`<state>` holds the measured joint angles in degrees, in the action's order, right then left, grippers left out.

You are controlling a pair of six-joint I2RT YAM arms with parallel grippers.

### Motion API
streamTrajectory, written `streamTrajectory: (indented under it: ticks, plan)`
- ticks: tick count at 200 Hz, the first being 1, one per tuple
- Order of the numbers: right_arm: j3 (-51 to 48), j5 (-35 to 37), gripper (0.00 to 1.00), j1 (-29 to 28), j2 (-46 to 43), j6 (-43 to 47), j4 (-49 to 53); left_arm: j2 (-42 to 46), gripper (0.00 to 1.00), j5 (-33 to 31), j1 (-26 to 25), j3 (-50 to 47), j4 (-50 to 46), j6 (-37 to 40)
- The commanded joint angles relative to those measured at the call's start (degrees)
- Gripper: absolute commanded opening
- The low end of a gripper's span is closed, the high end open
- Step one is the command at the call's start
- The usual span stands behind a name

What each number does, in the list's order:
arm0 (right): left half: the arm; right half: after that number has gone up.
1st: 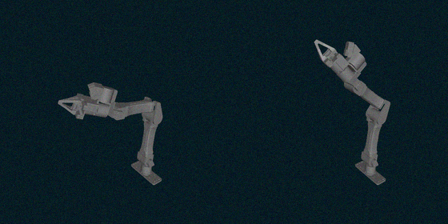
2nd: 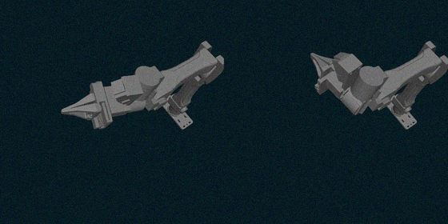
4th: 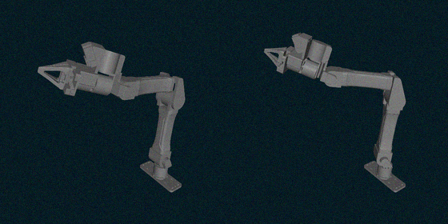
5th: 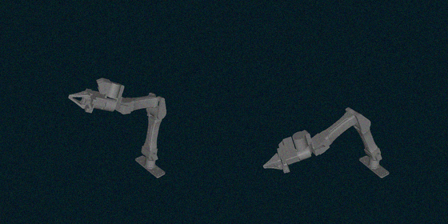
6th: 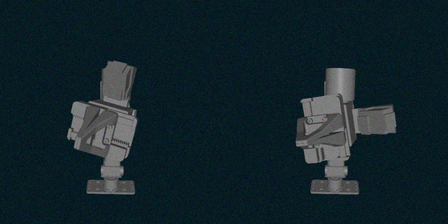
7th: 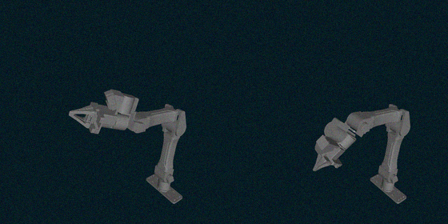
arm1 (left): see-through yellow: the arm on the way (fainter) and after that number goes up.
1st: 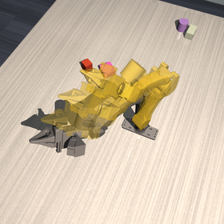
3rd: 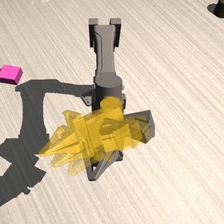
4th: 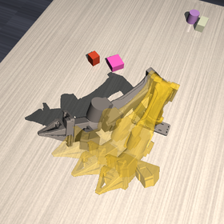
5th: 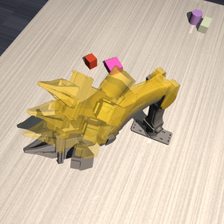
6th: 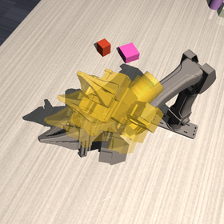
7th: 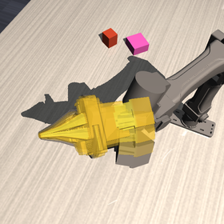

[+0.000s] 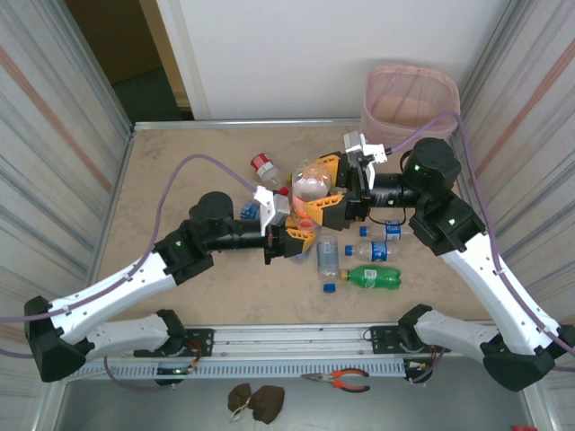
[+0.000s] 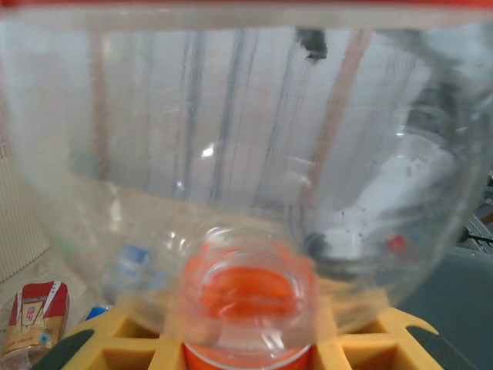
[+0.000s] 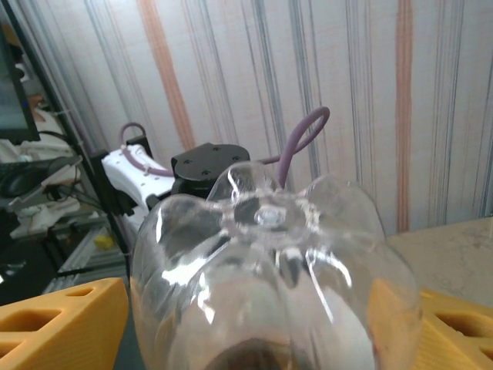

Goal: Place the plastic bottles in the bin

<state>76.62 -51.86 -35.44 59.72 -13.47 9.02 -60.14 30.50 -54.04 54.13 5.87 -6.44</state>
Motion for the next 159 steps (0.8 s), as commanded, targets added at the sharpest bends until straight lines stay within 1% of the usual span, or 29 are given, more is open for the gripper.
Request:
streamTrajectory:
  ticks: [1, 39, 55, 83, 102, 124, 146, 159]
  plan:
    - [2.85, 0.97, 0.78, -0.89, 0.26, -1.99, -2.05, -0.73, 0.23, 1.29, 0.16, 1.81, -0.33, -0.37]
    - [4.32, 1.77, 0.71, -1.43, 0.61, -1.82, -0.27, -1.89, 0.23, 1.14, 0.10, 1.97, 0.02, -0.08]
    - [4.83, 1.66, 0.65, -1.45, 0.93, -1.69, 0.68, -2.22, 0.24, 1.20, 0.14, 2.05, 0.40, 0.12]
    - [4.37, 1.97, 0.56, -1.60, 0.42, -1.47, 1.00, -2.59, 0.26, 0.70, 0.24, 1.82, 0.85, 0.28]
    - [3.75, 2.87, 0.53, -1.87, 0.13, -1.47, 0.65, -2.41, 0.29, 0.39, 0.24, 1.18, 1.41, 0.33]
    - [3.56, 4.58, 0.51, -1.91, -0.04, -1.45, 1.06, -1.77, 0.46, -1.06, 0.21, 0.33, 1.78, 0.24]
    - [4.66, 10.27, 0.48, -1.74, 0.04, -0.48, 3.10, -0.08, 0.62, -4.85, 0.49, -0.50, 0.95, 0.30]
    - [5.39, 13.77, 0.48, -0.79, 0.43, 0.24, 3.89, 0.95, 0.69, -6.47, 1.02, -1.52, 1.10, 0.55]
